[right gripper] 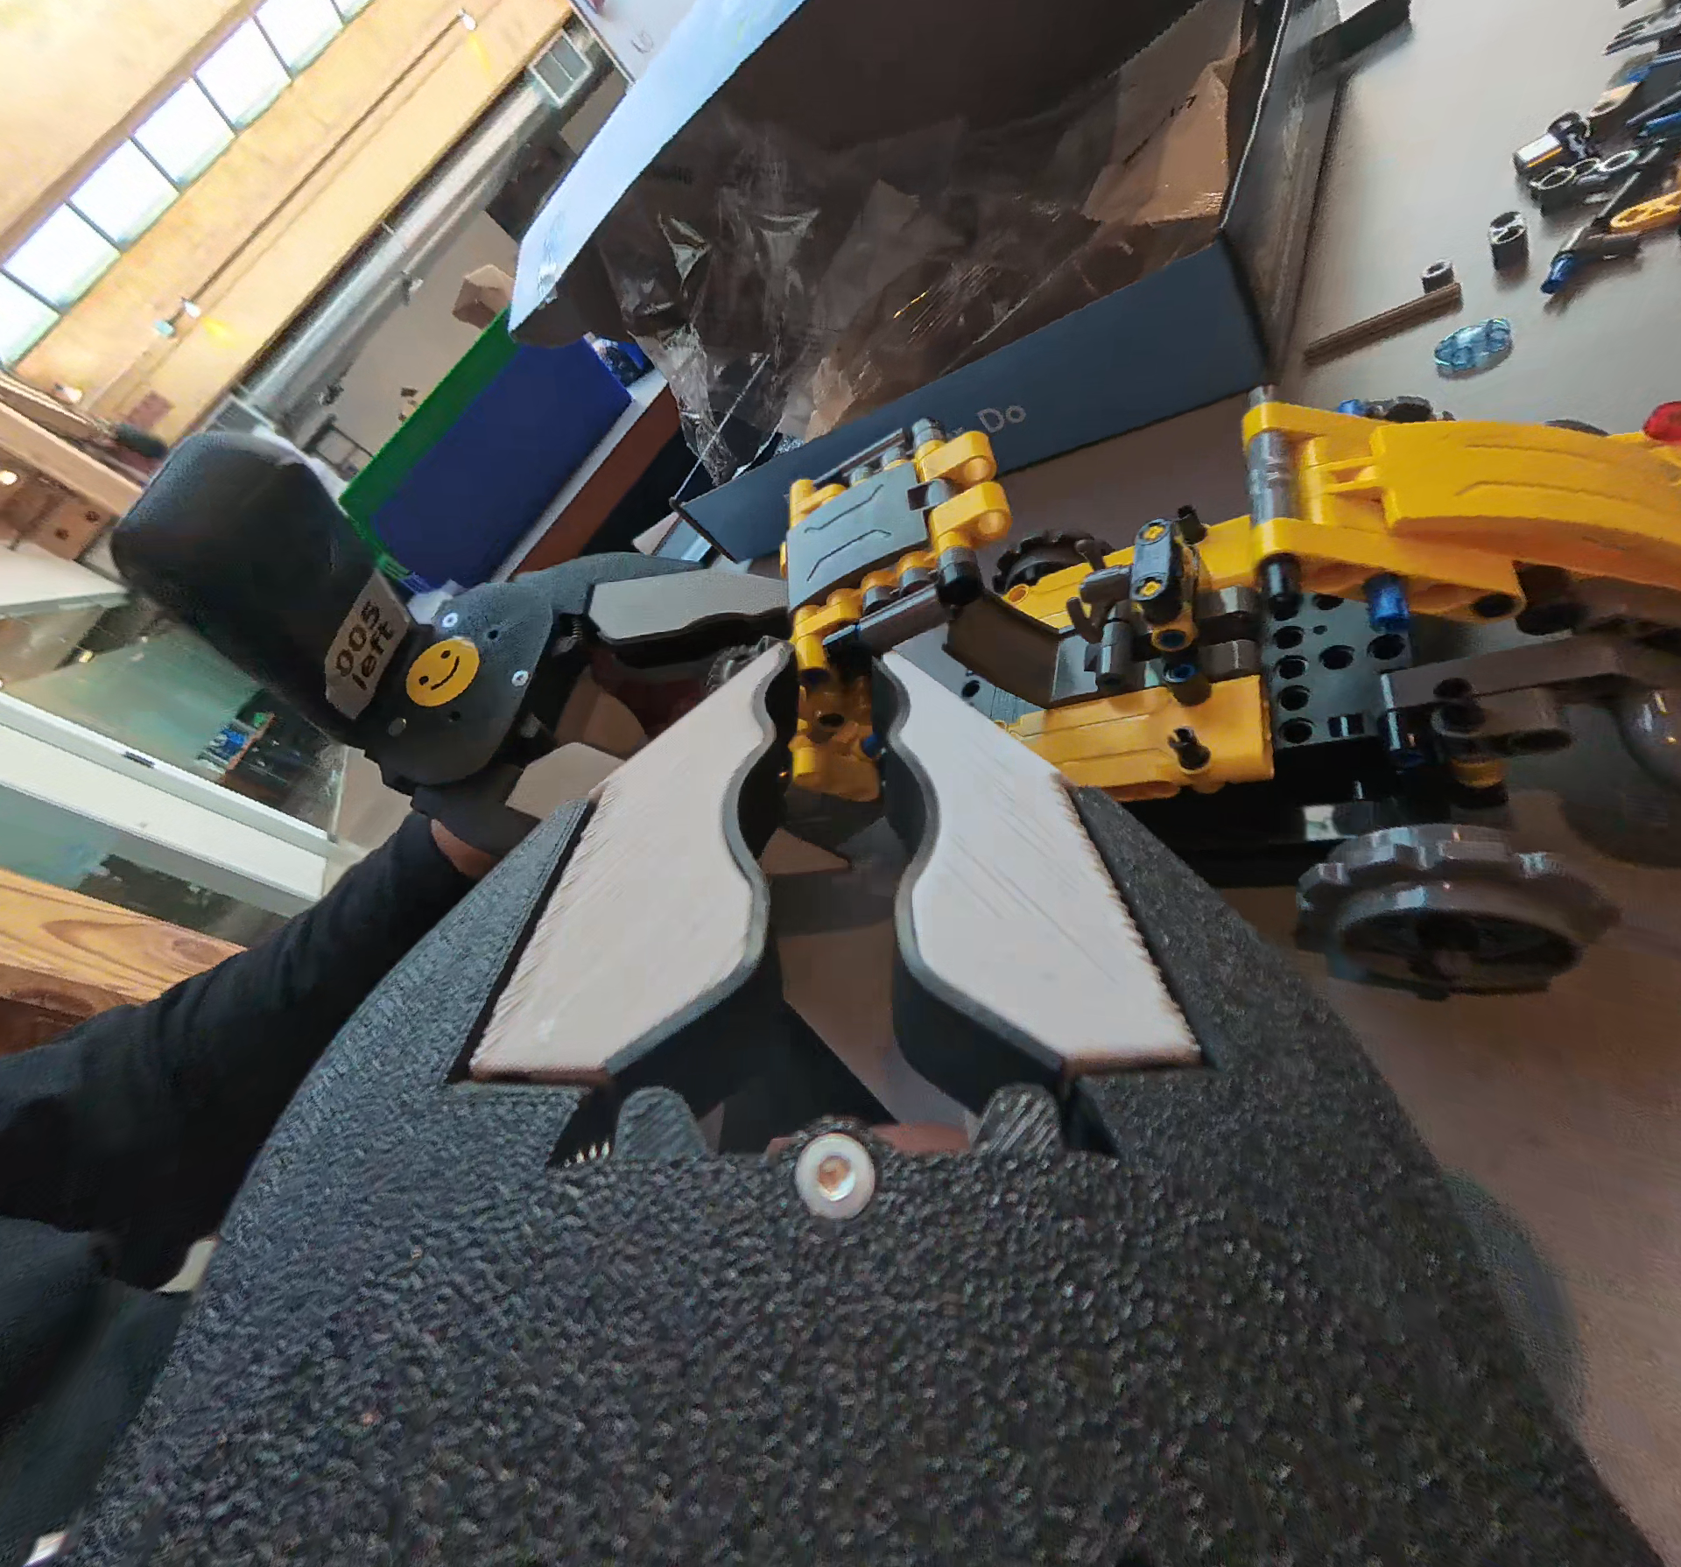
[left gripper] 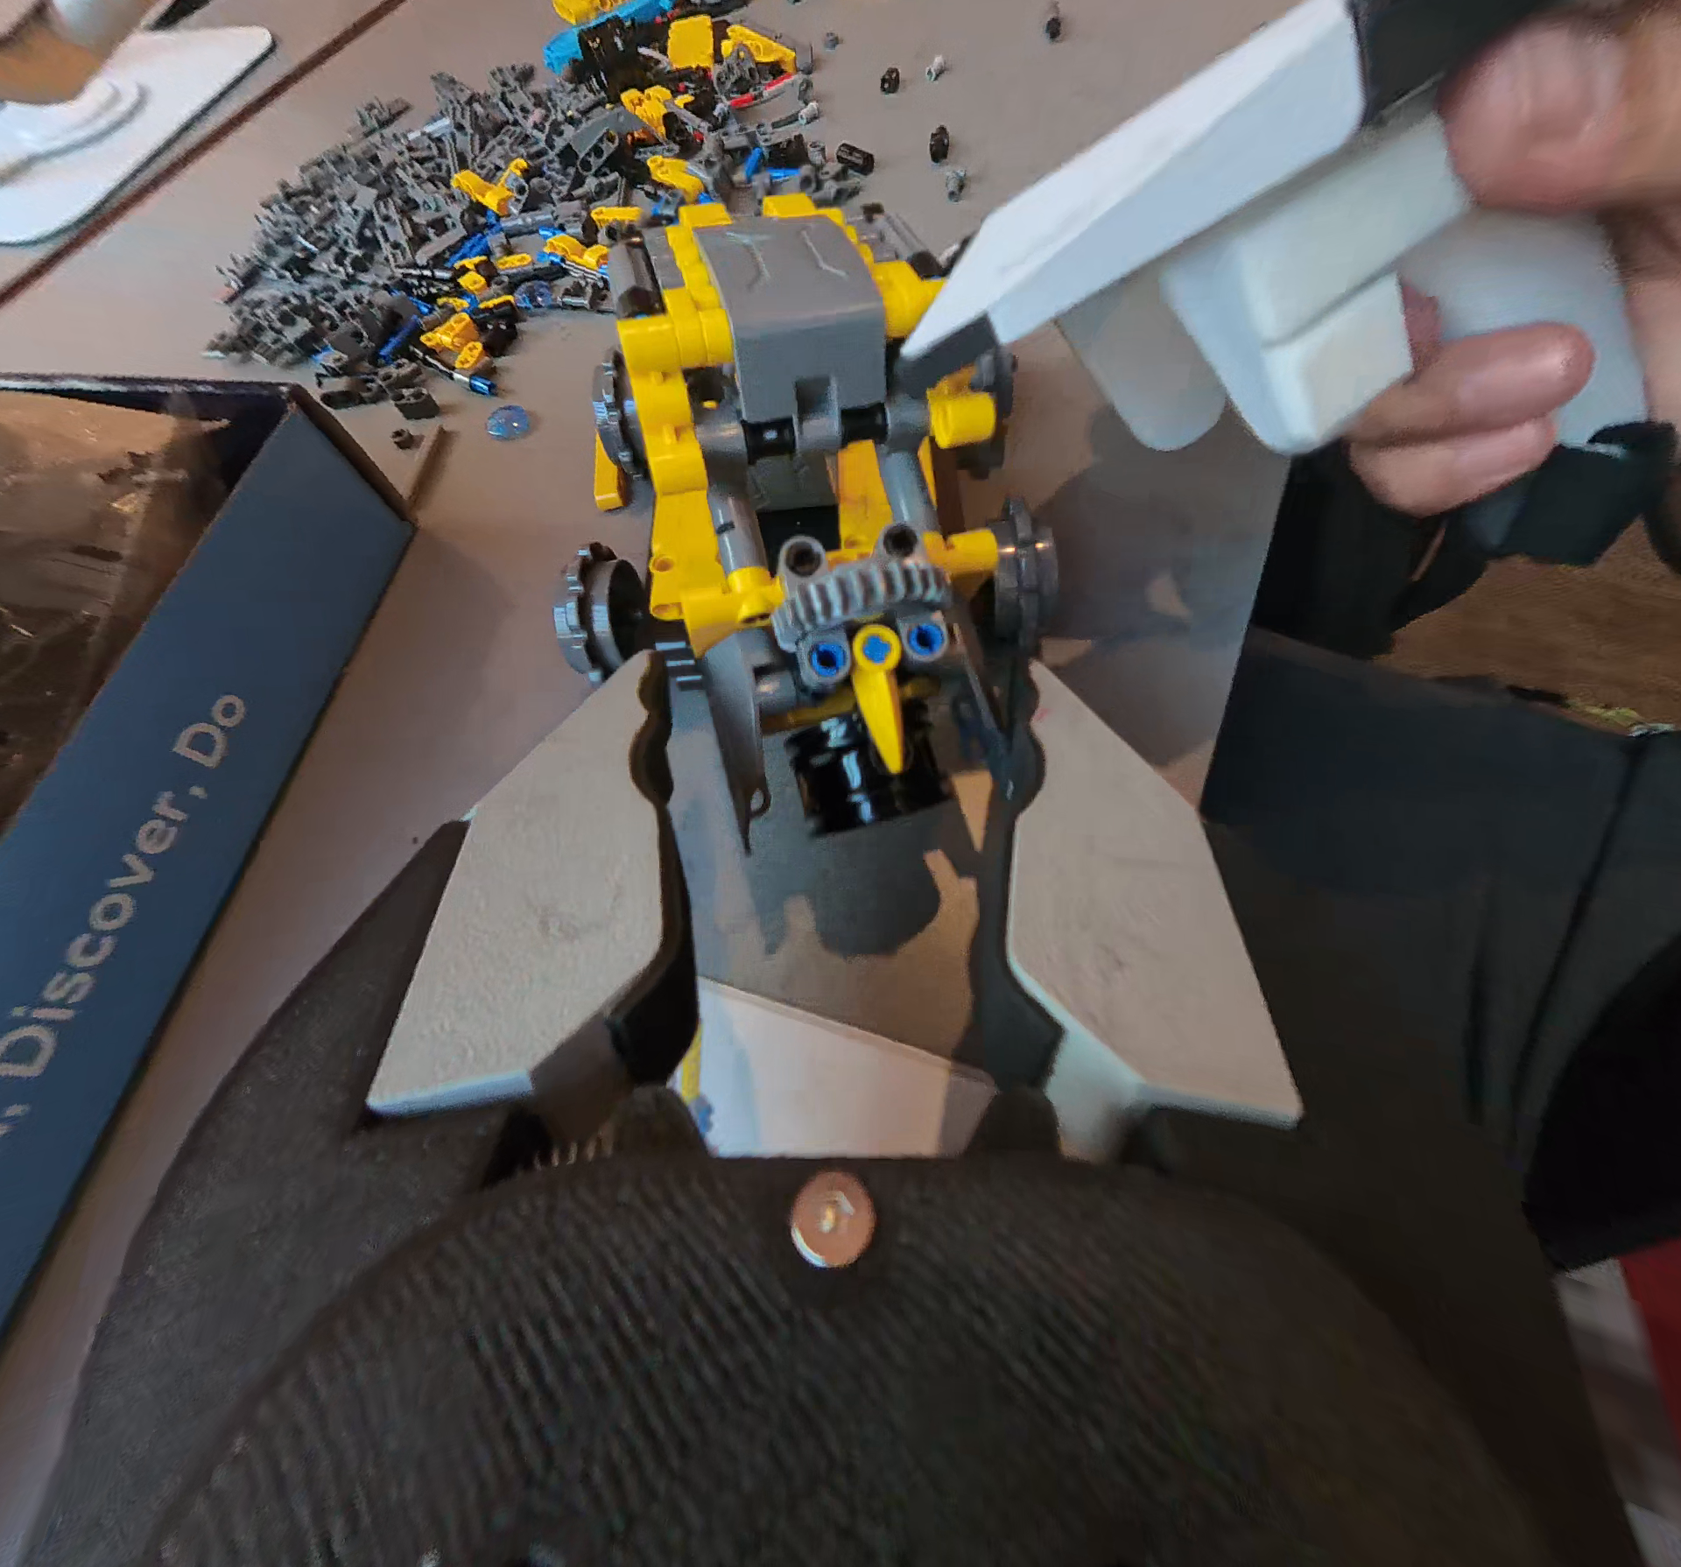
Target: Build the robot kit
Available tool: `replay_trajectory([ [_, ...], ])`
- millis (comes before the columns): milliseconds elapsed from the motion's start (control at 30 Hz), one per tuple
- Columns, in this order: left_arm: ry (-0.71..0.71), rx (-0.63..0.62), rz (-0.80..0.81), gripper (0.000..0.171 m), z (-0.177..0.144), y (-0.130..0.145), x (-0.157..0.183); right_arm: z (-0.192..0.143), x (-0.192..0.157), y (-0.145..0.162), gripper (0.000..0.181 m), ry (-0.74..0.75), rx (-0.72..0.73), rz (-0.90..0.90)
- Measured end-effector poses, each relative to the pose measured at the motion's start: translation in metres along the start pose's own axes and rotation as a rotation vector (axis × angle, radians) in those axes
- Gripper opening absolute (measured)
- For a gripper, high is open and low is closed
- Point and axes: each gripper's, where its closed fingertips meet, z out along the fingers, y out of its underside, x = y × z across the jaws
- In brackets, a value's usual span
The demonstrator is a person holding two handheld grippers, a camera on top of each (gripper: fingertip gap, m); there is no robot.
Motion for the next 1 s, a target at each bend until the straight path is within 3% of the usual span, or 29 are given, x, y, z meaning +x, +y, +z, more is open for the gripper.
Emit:
replay_trajectory([
  [200, -0.028, -0.031, 0.084, 0.077, -0.018, 0.001, -0.009, -0.001, 0.002, -0.004, 0.013, -0.025, 0.037, 0.085],
  [367, 0.089, -0.060, -0.078, 0.082, -0.024, -0.006, -0.001, 0.005, 0.002, 0.000, 0.007, -0.033, 0.066, 0.147],
  [467, 0.055, -0.113, -0.108, 0.085, -0.014, 0.002, -0.002, 0.007, 0.001, 0.001, 0.005, -0.048, 0.102, 0.193],
  [633, 0.014, -0.169, -0.208, 0.077, -0.003, 0.017, 0.006, 0.007, 0.001, 0.003, 0.005, -0.031, 0.131, 0.199],
  [733, -0.022, -0.084, -0.143, 0.056, -0.010, 0.006, 0.006, 0.008, -0.002, 0.002, 0.006, -0.050, 0.147, 0.233],
  [800, -0.052, -0.079, -0.080, 0.055, -0.011, 0.003, 0.000, 0.009, -0.003, 0.003, 0.006, -0.061, 0.146, 0.242],
  [1000, 0.033, -0.099, -0.110, 0.046, -0.005, -0.001, 0.004, 0.008, -0.004, 0.002, 0.012, -0.038, 0.142, 0.198],
])
